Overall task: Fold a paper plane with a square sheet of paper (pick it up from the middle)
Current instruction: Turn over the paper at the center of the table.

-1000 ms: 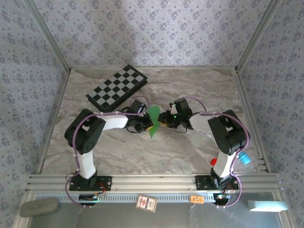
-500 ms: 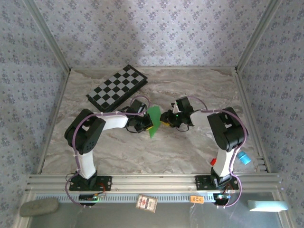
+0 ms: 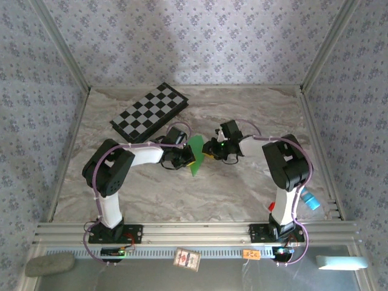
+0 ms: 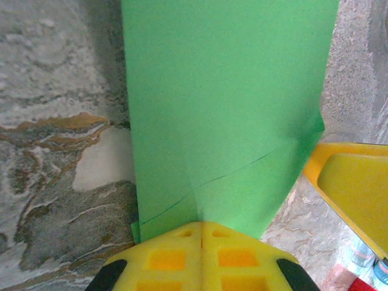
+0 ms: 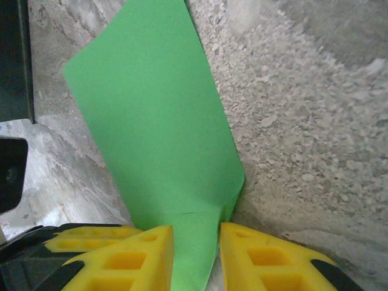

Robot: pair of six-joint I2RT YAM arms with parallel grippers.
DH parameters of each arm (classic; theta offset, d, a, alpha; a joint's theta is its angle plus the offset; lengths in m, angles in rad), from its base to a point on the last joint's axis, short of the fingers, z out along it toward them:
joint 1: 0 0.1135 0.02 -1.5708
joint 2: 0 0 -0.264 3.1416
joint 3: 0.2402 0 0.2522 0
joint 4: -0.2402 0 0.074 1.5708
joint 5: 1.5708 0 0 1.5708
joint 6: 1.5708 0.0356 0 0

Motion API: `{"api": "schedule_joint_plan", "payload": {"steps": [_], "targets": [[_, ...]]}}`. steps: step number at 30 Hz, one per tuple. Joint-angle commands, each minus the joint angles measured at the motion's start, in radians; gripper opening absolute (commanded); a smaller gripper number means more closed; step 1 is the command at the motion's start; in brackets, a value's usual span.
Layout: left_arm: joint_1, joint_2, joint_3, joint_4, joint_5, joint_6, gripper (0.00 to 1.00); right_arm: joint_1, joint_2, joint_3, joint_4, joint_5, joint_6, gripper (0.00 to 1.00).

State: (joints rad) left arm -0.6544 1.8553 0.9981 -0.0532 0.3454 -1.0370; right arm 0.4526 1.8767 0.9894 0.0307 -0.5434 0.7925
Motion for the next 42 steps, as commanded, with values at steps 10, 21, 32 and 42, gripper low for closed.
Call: {"api": "schedule_joint_plan", "payload": {"steps": [10, 21, 32, 42], "targets": [[0.007, 0.005, -0.004, -0.040, -0.004, 0.012, 0.05, -0.009, 0.000, 0.031, -0.101, 0.052, -0.009, 0.28], [0.009, 0.008, -0.003, -0.033, 0.006, 0.019, 0.05, -0.010, 0.054, 0.089, -0.130, -0.013, -0.029, 0.25], [0.009, 0.007, -0.006, -0.028, 0.008, 0.015, 0.05, -0.010, 0.078, 0.105, -0.122, -0.043, -0.027, 0.23], [0.010, -0.018, 0.000, -0.025, 0.020, 0.025, 0.05, -0.013, 0.101, 0.119, -0.111, -0.055, -0.035, 0.08]]}}
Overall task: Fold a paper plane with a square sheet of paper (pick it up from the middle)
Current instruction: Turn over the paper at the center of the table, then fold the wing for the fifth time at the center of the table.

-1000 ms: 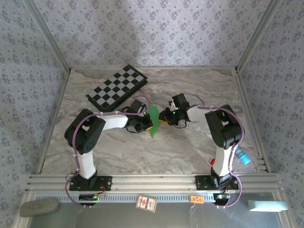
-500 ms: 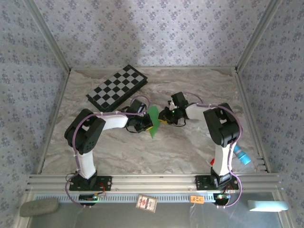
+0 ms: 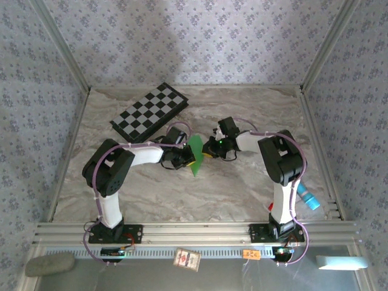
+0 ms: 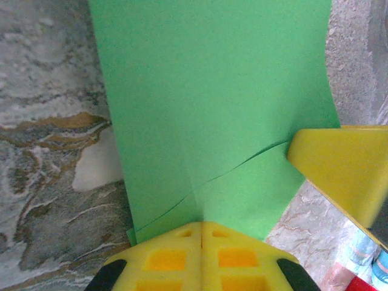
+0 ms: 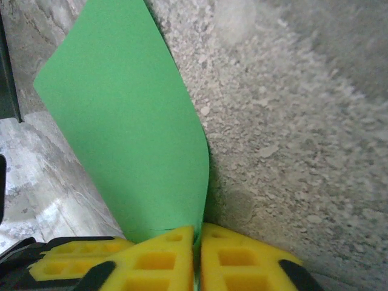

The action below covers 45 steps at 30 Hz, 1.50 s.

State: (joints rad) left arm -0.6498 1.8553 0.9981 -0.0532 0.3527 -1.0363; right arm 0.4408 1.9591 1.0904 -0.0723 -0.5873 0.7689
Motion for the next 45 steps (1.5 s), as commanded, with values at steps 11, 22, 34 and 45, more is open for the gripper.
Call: {"api": "schedule_joint_plan", "payload": {"steps": [11, 22, 34, 45], "targets": [[-0.019, -0.146, -0.008, -0.007, -0.015, -0.005, 0.20, 0.003, -0.179, -0.184, 0.212, 0.173, 0.121, 0.01], [-0.040, -0.092, -0.049, 0.165, 0.009, -0.146, 0.15, 0.039, -0.287, -0.300, 0.224, 0.339, 0.254, 0.01], [-0.033, 0.034, -0.002, 0.181, -0.028, -0.181, 0.10, 0.046, -0.282, -0.344, 0.294, 0.319, 0.316, 0.01], [-0.013, 0.079, -0.001, 0.047, 0.008, -0.150, 0.06, -0.010, -0.248, -0.351, 0.311, 0.177, 0.310, 0.23]]}}
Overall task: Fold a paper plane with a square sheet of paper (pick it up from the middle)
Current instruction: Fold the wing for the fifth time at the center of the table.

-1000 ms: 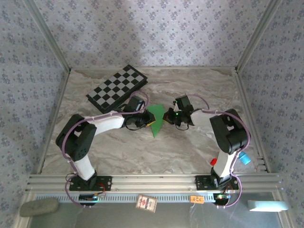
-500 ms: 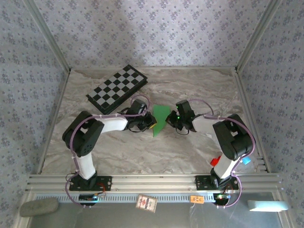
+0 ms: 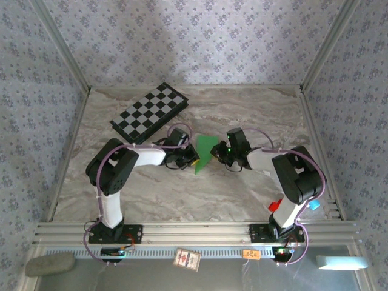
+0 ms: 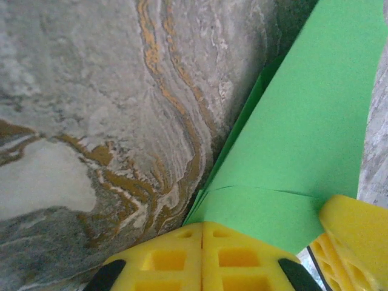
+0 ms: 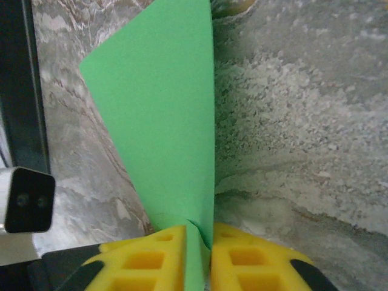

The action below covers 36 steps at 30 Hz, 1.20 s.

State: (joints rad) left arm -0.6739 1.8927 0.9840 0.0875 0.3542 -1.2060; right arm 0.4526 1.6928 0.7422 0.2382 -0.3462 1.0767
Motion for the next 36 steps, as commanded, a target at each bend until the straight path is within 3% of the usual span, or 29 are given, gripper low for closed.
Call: {"api": "schedule_joint_plan", "payload": {"steps": [1, 8, 15, 24, 28, 36], "targets": [[0.014, 0.043, 0.010, -0.099, 0.014, 0.025, 0.06, -0.030, 0.024, 0.002, -0.025, -0.067, 0.001, 0.26], [0.028, 0.046, 0.013, -0.126, 0.037, 0.058, 0.06, -0.057, 0.040, 0.023, -0.059, -0.095, -0.020, 0.31], [0.031, 0.052, 0.015, -0.117, 0.054, 0.065, 0.06, -0.063, 0.089, 0.052, -0.029, -0.154, -0.014, 0.28], [0.050, 0.023, 0.048, -0.125, 0.082, 0.081, 0.08, -0.065, 0.071, 0.052, -0.020, -0.152, -0.019, 0.05], [0.046, -0.046, 0.095, -0.162, 0.041, 0.150, 0.16, -0.058, 0.024, 0.038, -0.026, -0.096, -0.019, 0.01], [-0.005, -0.142, 0.113, -0.209, -0.133, 0.414, 0.44, -0.026, -0.079, -0.020, -0.017, 0.052, 0.085, 0.00]]}}
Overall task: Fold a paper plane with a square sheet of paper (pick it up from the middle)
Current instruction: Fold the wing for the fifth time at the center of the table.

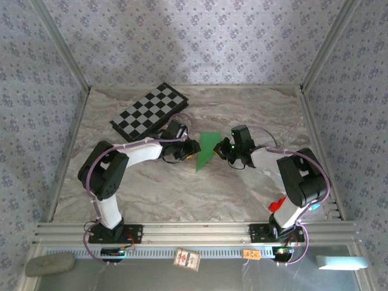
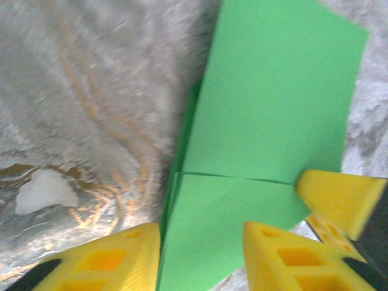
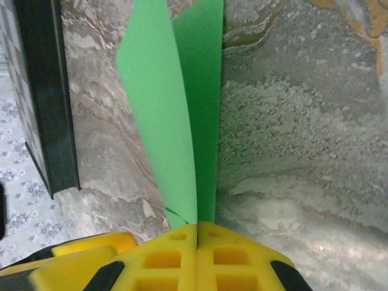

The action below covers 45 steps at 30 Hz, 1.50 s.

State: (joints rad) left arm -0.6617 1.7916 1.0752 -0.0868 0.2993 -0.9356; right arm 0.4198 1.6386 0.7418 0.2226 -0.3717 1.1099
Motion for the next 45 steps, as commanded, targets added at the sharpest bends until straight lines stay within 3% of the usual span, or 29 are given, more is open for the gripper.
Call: {"api": "schedule_joint_plan", "payload": {"steps": [1, 5, 10, 17, 23, 32, 45], "targets": [[-0.027, -0.051, 0.016, -0.025, -0.103, 0.189, 0.47, 0.006, -0.031, -0.024, 0.001, 0.084, 0.068, 0.00], [-0.066, -0.081, -0.025, 0.037, -0.187, 0.389, 0.55, 0.007, -0.047, -0.038, 0.005, 0.102, 0.118, 0.00], [-0.104, -0.107, -0.082, 0.135, -0.194, 0.621, 0.70, 0.005, -0.068, -0.036, -0.022, 0.100, 0.161, 0.00], [-0.163, -0.093, -0.102, 0.189, -0.228, 0.878, 0.74, 0.000, -0.069, -0.029, -0.030, 0.067, 0.209, 0.00], [-0.193, -0.041, -0.072, 0.194, -0.271, 1.003, 0.75, -0.011, -0.071, -0.023, -0.038, 0.033, 0.236, 0.02], [-0.198, 0.043, 0.016, 0.132, -0.247, 1.163, 0.66, -0.022, -0.089, -0.009, -0.083, 0.007, 0.252, 0.03], [-0.198, 0.092, 0.020, 0.166, -0.201, 1.165, 0.43, -0.033, -0.063, -0.002, -0.095, -0.042, 0.281, 0.07]]}}
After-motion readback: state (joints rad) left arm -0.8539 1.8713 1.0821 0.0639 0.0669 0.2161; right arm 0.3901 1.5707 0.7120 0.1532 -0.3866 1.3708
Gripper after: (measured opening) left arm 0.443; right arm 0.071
